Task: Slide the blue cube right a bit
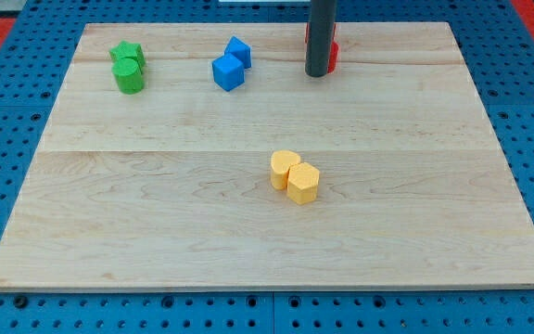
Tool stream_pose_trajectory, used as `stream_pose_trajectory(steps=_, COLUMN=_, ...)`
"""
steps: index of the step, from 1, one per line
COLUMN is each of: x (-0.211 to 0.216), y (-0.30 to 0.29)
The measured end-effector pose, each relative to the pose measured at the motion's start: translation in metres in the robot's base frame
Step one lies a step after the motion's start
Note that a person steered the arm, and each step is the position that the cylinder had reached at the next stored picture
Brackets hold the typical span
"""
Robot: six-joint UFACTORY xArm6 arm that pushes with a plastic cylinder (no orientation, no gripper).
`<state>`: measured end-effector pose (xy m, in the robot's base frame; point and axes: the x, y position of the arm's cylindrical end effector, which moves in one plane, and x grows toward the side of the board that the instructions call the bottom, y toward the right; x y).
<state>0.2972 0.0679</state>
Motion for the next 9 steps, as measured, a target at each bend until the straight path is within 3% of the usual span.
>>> stream_pose_trajectory(steps=1, x=0.029, y=0.000)
stream_pose_trajectory(steps=2, x=0.057, y=-0.038)
stream_pose_trajectory(steps=4, x=0.062, y=-0.196)
stream_pose_trajectory(steps=7, x=0.011, y=-0.202)
stream_pose_trajectory(steps=9, x=0.004, y=-0.132)
